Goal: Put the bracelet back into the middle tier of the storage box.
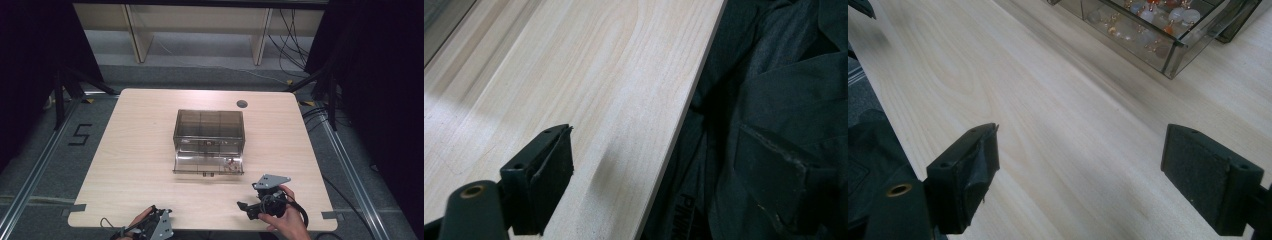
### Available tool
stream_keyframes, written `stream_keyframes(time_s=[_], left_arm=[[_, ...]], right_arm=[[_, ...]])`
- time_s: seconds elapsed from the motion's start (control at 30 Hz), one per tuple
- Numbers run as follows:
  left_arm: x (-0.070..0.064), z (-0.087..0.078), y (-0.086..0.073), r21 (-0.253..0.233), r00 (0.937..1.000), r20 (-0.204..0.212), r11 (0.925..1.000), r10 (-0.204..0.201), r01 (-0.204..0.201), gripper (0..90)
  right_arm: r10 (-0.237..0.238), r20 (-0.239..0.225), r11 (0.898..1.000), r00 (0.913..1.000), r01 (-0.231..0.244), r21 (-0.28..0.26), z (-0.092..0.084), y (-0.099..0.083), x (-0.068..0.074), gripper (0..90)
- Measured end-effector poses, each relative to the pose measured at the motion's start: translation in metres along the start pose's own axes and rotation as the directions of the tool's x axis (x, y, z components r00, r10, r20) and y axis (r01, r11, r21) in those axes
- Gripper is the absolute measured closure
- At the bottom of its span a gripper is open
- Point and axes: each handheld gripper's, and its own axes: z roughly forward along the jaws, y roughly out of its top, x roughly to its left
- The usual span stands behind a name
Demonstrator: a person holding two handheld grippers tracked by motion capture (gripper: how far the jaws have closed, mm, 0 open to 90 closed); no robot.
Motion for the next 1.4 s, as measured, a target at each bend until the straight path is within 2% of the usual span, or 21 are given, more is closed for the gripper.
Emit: stream_keyframes(time_s=[0.1, 0.13, 0.17, 0.37, 0.43, 0.57, 0.6, 0.7, 0.73, 0.77, 0.93, 0.97, 1.0, 1.03, 1.1, 1.13, 1.2, 1.27, 1.3, 1.37, 1.4], left_arm=[[0.0, -0.001, 0.0, 0.003, 1.0, -0.003, 1.0, 0.0, 0.0, 15.9], [0.001, -0.001, 0.0, 0.003, 1.0, -0.003, 1.0, 0.0, 0.0, 15.9], [0.001, -0.001, 0.0, 0.003, 1.0, -0.003, 1.0, 0.001, -0.001, 15.8], [0.0, 0.0, 0.0, -0.001, 1.0, -0.004, 1.0, -0.001, 0.001, 15.8], [0.001, -0.001, 0.0, 0.003, 1.0, -0.005, 1.0, 0.0, 0.0, 15.9], [0.001, -0.001, 0.0, 0.002, 1.0, -0.005, 1.0, 0.0, 0.0, 15.9], [0.001, -0.001, 0.0, 0.002, 1.0, -0.005, 1.0, -0.001, 0.001, 15.9], [0.001, -0.001, 0.0, 0.002, 1.0, -0.006, 1.0, 0.0, 0.0, 15.8], [0.001, -0.001, 0.0, 0.002, 1.0, -0.006, 1.0, 0.0, 0.0, 15.9], [0.001, -0.001, 0.0, 0.002, 1.0, -0.006, 1.0, 0.0, 0.0, 15.8], [0.001, -0.001, 0.0, 0.002, 1.0, -0.006, 1.0, 0.0, 0.0, 15.9], [0.001, 0.0, 0.0, 0.004, 1.0, -0.006, 1.0, 0.001, -0.001, 15.8], [0.001, 0.0, 0.0, 0.0, 1.0, -0.004, 1.0, 0.0, 0.0, 15.8], [0.001, 0.0, 0.0, -0.001, 1.0, -0.003, 1.0, 0.0, 0.0, 15.9], [0.001, -0.001, 0.0, 0.003, 1.0, -0.006, 1.0, 0.0, 0.0, 15.8], [0.001, -0.001, 0.0, 0.003, 1.0, -0.007, 1.0, 0.001, -0.001, 15.8], [0.001, -0.001, 0.0, 0.003, 1.0, -0.007, 1.0, 0.0, 0.0, 15.8], [0.0, 0.0, 0.0, 0.002, 1.0, -0.007, 1.0, 0.0, 0.0, 15.7], [0.001, 0.0, 0.0, -0.001, 1.0, -0.005, 1.0, -0.001, 0.001, 15.6], [0.001, -0.001, 0.0, 0.002, 1.0, -0.009, 1.0, 0.0, 0.0, 15.5], [0.001, -0.001, 0.0, 0.002, 1.0, -0.009, 1.0, 0.0, 0.0, 15.5]], right_arm=[[-0.012, -0.009, 1.0, 0.9999, 0.012, 0.008, -0.002, -0.001, -0.001, 16.5], [-0.005, 0.001, 1.0, 1.0, 0.005, -0.022, 0.0, -0.002, -0.001, 16.5], [0.0, 0.006, 1.0, 1.0, 0.0, 0.011, -0.004, -0.002, -0.001, 16.5], [0.007, 0.007, 1.0, 1.0, -0.007, -0.013, -0.007, -0.008, -0.001, 16.5], [0.029, 0.009, 1.0, 0.9996, -0.029, 0.005, -0.009, -0.01, -0.001, 16.5], [0.007, 0.0, 1.0, 1.0, -0.007, -0.015, -0.008, -0.014, -0.002, 16.5], [0.033, 0.016, 0.999, 0.9993, -0.033, -0.01, -0.01, -0.016, -0.001, 16.5], [0.022, 0.001, 1.0, 0.9998, -0.022, 0.003, -0.011, -0.019, -0.002, 16.5], [0.027, 0.022, 1.0, 0.9994, -0.026, -0.012, -0.011, -0.02, -0.001, 16.5], [0.042, 0.013, 0.999, 0.999, -0.042, 0.015, -0.013, -0.021, 0.0, 16.5], [0.006, 0.02, 1.0, 0.9998, -0.006, 0.024, -0.012, -0.026, 0.001, 16.4], [0.024, 0.015, 1.0, 0.9996, -0.024, 0.012, -0.011, -0.027, 0.003, 16.4], [0.013, 0.007, 1.0, 0.9999, -0.013, 0.028, -0.012, -0.027, 0.003, 16.4], [0.015, 0.015, 1.0, 0.9998, -0.015, -0.003, -0.009, -0.03, 0.005, 16.4], [0.001, 0.012, 1.0, 0.9999, -0.002, 0.023, -0.012, -0.03, 0.004, 16.4], [0.024, 0.017, 0.999, 0.9996, -0.024, 0.035, -0.013, -0.03, 0.006, 16.4], [0.016, 0.026, 1.0, 0.9995, -0.016, 0.012, -0.012, -0.032, 0.007, 16.4], [0.011, 0.02, 1.0, 0.9997, -0.011, 0.028, -0.013, -0.032, 0.007, 16.4], [0.008, 0.017, 1.0, 0.9998, -0.008, -0.002, -0.011, -0.034, 0.008, 16.4], [0.013, 0.024, 0.999, 0.9996, -0.014, 0.031, -0.015, -0.035, 0.01, 16.4], [0.007, 0.029, 1.0, 0.9996, -0.007, 0.007, -0.013, -0.036, 0.01, 16.4]])
